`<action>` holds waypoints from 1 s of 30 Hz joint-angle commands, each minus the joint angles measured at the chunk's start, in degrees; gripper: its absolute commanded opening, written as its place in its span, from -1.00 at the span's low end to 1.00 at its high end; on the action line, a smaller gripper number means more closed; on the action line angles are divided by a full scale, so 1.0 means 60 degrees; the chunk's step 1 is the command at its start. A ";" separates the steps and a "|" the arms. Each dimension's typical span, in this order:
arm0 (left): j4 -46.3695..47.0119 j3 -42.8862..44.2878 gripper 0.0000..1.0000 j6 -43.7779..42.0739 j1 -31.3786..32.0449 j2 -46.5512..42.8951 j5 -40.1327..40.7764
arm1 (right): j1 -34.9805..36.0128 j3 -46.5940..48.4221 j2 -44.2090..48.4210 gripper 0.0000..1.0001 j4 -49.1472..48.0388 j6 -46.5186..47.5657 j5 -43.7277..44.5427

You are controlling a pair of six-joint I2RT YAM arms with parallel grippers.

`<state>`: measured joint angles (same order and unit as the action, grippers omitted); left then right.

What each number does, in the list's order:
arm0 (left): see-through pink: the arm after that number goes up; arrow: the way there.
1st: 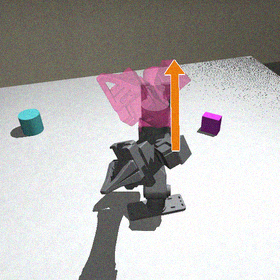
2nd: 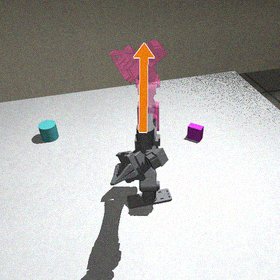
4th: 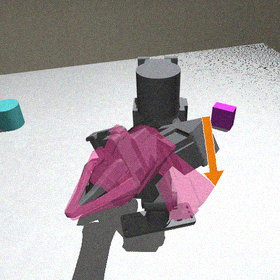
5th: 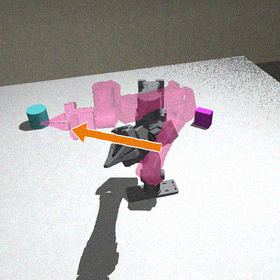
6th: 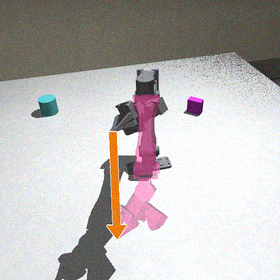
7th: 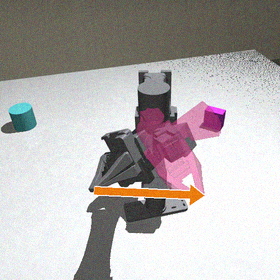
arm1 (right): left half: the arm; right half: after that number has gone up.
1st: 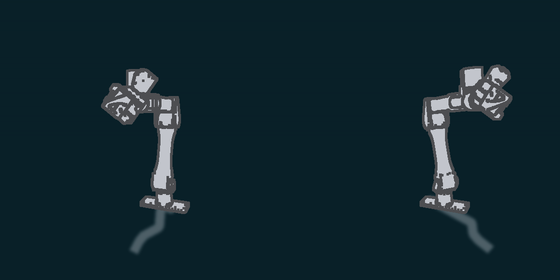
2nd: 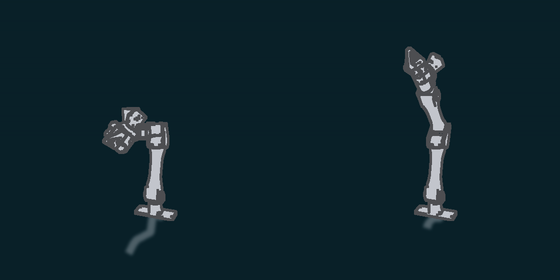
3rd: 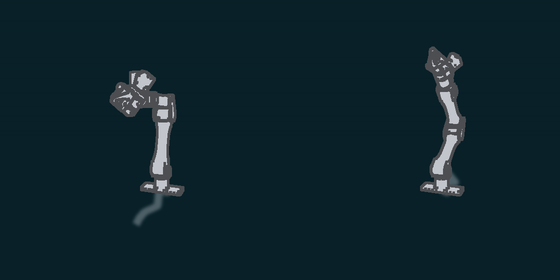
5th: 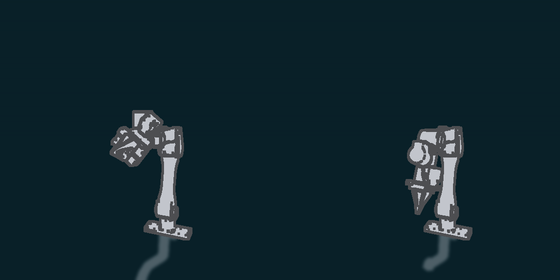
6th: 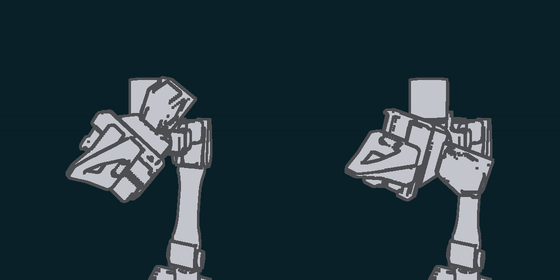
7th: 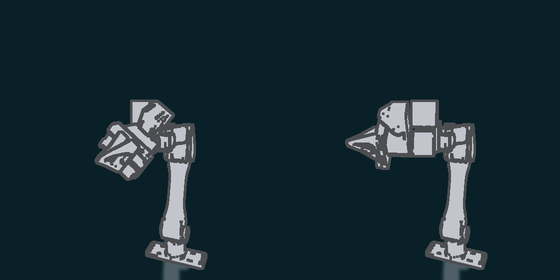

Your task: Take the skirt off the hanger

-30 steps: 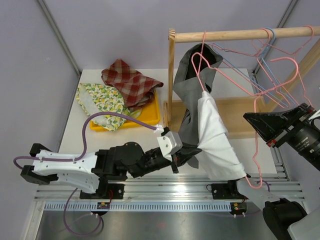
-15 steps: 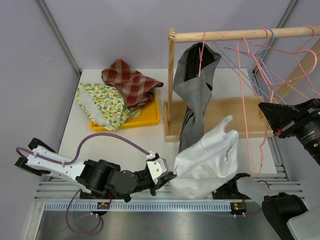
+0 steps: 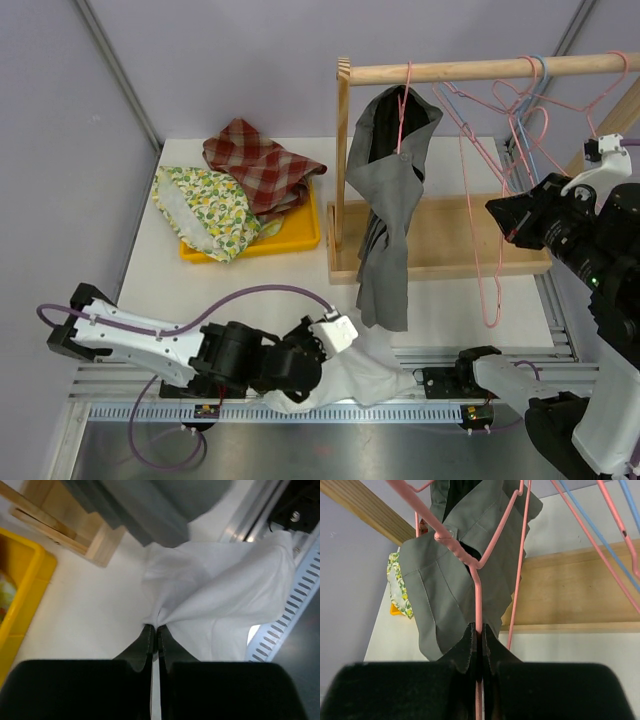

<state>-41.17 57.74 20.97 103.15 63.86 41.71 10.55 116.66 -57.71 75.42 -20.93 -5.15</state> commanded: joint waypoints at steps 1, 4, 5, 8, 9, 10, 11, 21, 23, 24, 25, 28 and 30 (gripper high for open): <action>0.0458 0.0703 -1.00 -0.0871 -0.0886 -0.1031 0.0825 | 0.0029 0.0126 -0.0413 -1.00 -0.1582 0.0294 0.0199; 0.0810 0.1128 -1.00 -0.2174 -0.2480 -0.1676 0.0403 | 0.0044 0.0185 -0.0896 -1.00 -0.2226 0.0280 0.0184; 0.1087 0.1405 -1.00 -0.2829 -0.3573 -0.1866 0.0155 | 0.0030 0.0229 -0.1029 -1.00 -0.2561 0.0294 0.0170; 0.1396 0.2093 -1.00 -0.4031 -0.5190 -0.1912 -0.0549 | 0.0029 0.0317 -0.1702 -1.00 -0.3104 0.0441 0.0213; 0.1484 0.2691 -1.00 -0.4240 -0.6370 -0.1811 -0.0986 | 0.0029 0.0317 -0.1878 -1.00 -0.3237 0.0528 0.0257; 0.1746 0.3045 -1.00 -0.4431 -0.7034 -0.1708 -0.1266 | 0.0029 0.0332 -0.2243 -1.00 -0.3326 0.0558 0.0272; 0.1879 0.3396 -1.00 -0.4781 -0.8404 -0.1576 -0.2008 | 0.0029 0.0361 -0.2406 -1.00 -0.3558 0.0631 0.0286; 0.2072 0.7955 -1.00 -0.3540 -1.4304 0.2744 -0.5370 | 0.0029 -0.0546 -0.3316 -1.00 -0.4410 0.0822 0.0682; 0.1852 0.7579 -1.00 -0.2999 -1.4394 0.3126 -0.5269 | 0.0015 -0.0912 -0.3141 -1.00 -0.4381 0.0807 0.0770; 0.1910 0.7140 -1.00 -0.2838 -1.4409 0.3113 -0.4992 | 0.0015 -0.1029 -0.3067 -1.00 -0.4367 0.0807 0.0813; 0.2200 0.6642 -1.00 -0.2561 -1.4409 0.3040 -0.4917 | 0.0015 -0.1146 -0.2864 -1.00 -0.4337 0.0793 0.0814; 0.2714 0.4693 -0.92 -0.1888 -1.4497 0.2717 -0.4624 | 0.0015 -0.1586 -0.2424 -1.00 -0.4235 0.0778 0.1165; 0.2774 0.3699 -0.82 -0.1505 -1.4672 0.2600 -0.4579 | 0.0029 -0.1704 -0.2276 -0.57 -0.4016 0.0778 0.1472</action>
<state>-27.73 85.56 5.96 16.36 82.35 14.87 10.55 107.37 -74.32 49.63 -17.12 -0.27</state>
